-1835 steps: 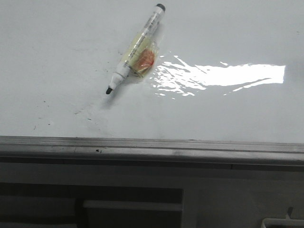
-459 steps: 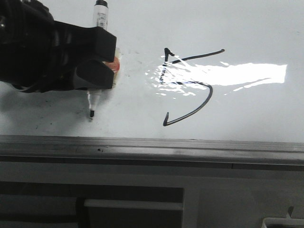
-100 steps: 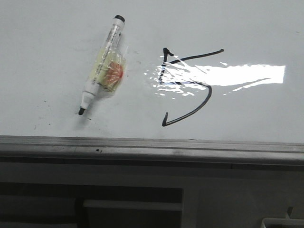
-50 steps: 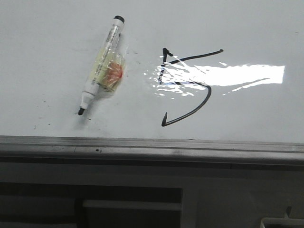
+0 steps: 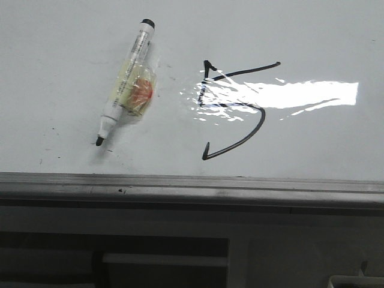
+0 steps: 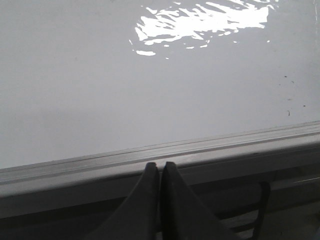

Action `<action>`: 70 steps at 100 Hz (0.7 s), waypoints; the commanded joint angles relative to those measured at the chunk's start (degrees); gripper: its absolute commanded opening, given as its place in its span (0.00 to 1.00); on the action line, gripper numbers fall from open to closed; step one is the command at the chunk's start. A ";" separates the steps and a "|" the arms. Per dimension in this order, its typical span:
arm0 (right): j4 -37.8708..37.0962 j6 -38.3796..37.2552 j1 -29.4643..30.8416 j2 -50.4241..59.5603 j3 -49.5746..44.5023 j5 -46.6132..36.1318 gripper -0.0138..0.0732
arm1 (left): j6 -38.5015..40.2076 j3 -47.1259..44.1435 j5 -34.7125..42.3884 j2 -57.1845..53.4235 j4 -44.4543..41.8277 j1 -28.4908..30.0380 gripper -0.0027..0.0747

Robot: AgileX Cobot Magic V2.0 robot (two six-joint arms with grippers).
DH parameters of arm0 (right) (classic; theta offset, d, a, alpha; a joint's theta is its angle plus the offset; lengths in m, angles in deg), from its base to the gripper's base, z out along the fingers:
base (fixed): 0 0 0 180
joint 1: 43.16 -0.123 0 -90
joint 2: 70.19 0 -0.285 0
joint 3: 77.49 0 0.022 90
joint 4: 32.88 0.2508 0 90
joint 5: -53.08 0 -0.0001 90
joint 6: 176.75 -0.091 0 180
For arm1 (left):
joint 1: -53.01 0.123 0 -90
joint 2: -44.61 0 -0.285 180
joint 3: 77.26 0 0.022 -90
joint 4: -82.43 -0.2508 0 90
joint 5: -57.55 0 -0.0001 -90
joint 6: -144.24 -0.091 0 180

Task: Write number 5 on whiteboard

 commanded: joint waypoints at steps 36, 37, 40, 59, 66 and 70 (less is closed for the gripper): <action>55.52 49.70 51.15 -6.81 -12.55 -43.26 0.08 | 0.59 -1.33 4.06 -1.48 0.27 0.07 0.01; 55.52 49.70 51.91 -6.81 -13.03 -43.70 0.08 | 0.59 -1.33 4.06 -1.48 0.27 0.07 0.01; 55.52 49.70 53.23 -6.81 -13.84 -44.69 0.08 | 0.59 -1.33 4.06 -1.48 0.27 0.07 0.01; 55.52 49.58 56.05 -6.48 -16.37 -38.15 0.08 | 0.59 -1.33 4.06 -1.48 0.27 0.07 0.01; 55.52 49.58 56.05 -5.70 -16.37 -33.30 0.08 | 0.59 -1.33 4.06 -1.48 0.27 0.07 0.01; 55.52 49.58 56.05 -4.72 -16.37 -30.73 0.08 | 0.59 -1.33 4.06 -1.48 0.27 0.07 0.01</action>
